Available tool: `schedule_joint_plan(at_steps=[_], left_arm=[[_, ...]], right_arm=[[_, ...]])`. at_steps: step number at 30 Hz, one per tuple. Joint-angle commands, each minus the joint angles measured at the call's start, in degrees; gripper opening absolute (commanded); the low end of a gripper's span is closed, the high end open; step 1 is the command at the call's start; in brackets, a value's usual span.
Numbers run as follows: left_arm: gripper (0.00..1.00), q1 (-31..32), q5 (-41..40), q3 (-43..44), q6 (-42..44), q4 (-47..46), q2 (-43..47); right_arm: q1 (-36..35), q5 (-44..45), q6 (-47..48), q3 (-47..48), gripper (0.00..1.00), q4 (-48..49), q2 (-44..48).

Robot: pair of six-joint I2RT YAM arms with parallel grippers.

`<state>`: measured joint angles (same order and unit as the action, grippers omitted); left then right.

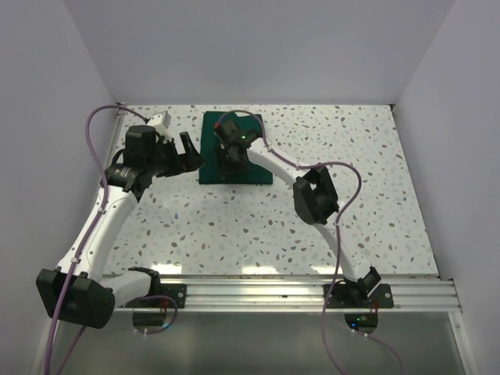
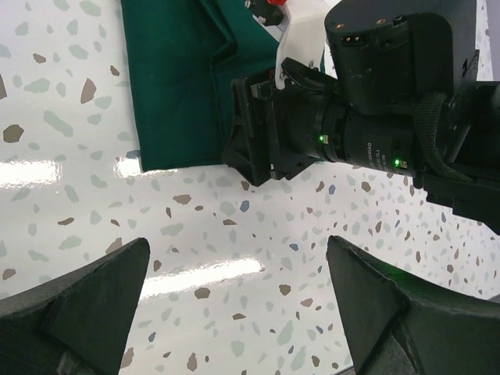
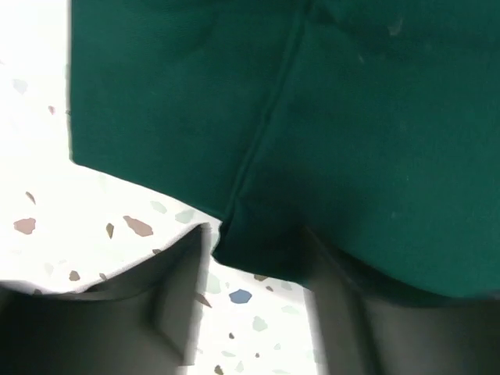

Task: Open and lay out the surgical kit
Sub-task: Open the surgical kit at the center of the board.

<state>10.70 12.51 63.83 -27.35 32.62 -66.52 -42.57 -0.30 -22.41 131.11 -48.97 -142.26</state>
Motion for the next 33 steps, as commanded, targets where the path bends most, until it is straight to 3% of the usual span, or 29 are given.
schedule_joint_plan(at_steps=[1,5,8,13,17,26,31,33], left_arm=[[1.00,0.2,-1.1,-0.3,1.3,0.2,0.2],[1.00,0.1,-0.8,0.1,1.4,-0.4,-1.0],[1.00,0.1,-0.5,0.7,1.4,-0.6,-1.9],[1.00,0.1,-1.0,2.3,1.3,-2.3,-3.0],[1.00,0.1,-2.0,6.6,2.1,-1.5,-7.8],[1.00,5.7,-5.6,17.2,4.8,-1.1,-24.2],[1.00,14.0,-15.9,27.7,8.6,4.4,-36.7],[1.00,16.2,-19.1,31.6,8.3,5.8,-42.5]], right_arm=[[-1.0,1.6,1.4,-1.5,0.48,-3.2,-0.1],[-1.0,4.9,1.8,0.0,0.15,-5.0,-1.5],[-0.7,6.3,1.8,2.0,0.00,-6.1,-1.5],[1.3,8.0,0.4,4.7,0.00,-5.3,2.8],[6.3,10.8,-4.3,-0.4,0.00,-1.3,12.4],[20.7,18.4,-8.3,-26.3,0.00,2.3,30.4],[26.2,22.2,-10.3,-38.8,0.00,1.2,35.2],[27.5,22.5,-10.7,-42.8,0.45,0.3,35.6]])
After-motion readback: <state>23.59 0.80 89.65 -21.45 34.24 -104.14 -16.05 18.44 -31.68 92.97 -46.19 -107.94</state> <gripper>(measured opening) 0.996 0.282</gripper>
